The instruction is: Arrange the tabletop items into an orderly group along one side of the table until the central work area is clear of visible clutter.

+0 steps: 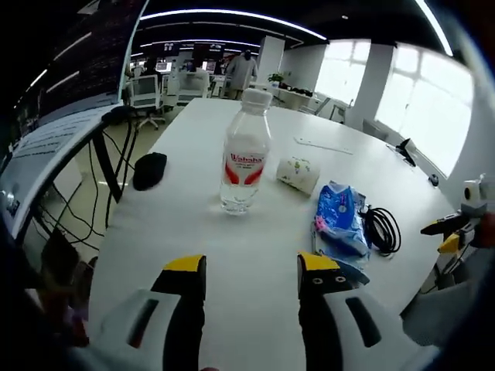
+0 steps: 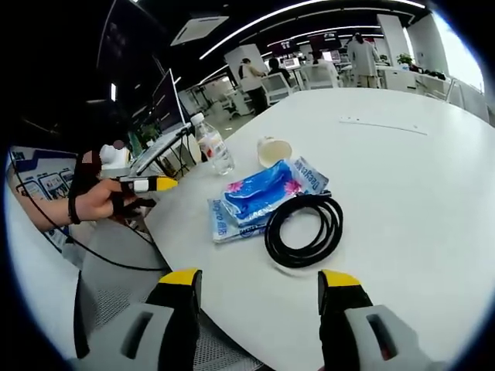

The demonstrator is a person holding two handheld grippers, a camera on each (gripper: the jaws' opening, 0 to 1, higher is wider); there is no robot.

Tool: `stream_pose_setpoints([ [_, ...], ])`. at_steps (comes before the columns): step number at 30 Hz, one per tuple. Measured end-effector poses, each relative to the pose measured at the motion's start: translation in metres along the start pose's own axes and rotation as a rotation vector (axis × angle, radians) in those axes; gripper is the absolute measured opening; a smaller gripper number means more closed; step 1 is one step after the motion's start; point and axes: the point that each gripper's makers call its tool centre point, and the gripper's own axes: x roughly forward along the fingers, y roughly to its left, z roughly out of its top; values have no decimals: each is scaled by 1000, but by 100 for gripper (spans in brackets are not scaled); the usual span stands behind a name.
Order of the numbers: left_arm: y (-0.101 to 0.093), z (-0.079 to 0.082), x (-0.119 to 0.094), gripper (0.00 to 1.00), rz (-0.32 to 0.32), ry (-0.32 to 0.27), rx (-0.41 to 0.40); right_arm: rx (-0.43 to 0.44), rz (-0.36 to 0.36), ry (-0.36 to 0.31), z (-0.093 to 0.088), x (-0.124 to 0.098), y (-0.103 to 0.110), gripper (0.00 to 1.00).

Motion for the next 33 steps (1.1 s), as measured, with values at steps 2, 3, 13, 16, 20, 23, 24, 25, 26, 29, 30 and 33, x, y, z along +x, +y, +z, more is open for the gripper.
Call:
stream_pose_setpoints([
  [2,-2,-3,1,47,-11,3,-1,-4,1,5,0,1,1,62],
  [3,-4,-4,0,47,-12,4,1,-5,2,5,1,1,1,62],
  [13,-14,-7,-5,48,-45,12,25,-13,0,11,4,4,-4,61],
  [16,-14,-7,-6,48,-46,12,28,-18,0,15,7,7,-3,61],
  [20,-13,-10,-8,48,-51,15,27,-21,0,20,10,14,-7,60],
  [23,-14,-12,-9,48,-57,16,30,-31,5,27,14,19,-4,59],
  [24,-14,-13,-10,48,-58,16,32,-33,5,27,15,19,-4,59],
  [25,-13,-13,-10,48,-58,17,33,-38,8,30,17,22,-4,59],
  [26,-13,-13,-11,48,-59,17,32,-41,9,31,17,24,-3,59],
  [29,-12,-14,-13,48,-59,15,30,-50,12,34,21,28,-1,58],
  [30,-11,-14,-13,48,-60,14,31,-50,14,34,23,29,1,58],
  [33,-12,-13,-14,48,-60,10,29,-55,19,36,25,33,4,58],
])
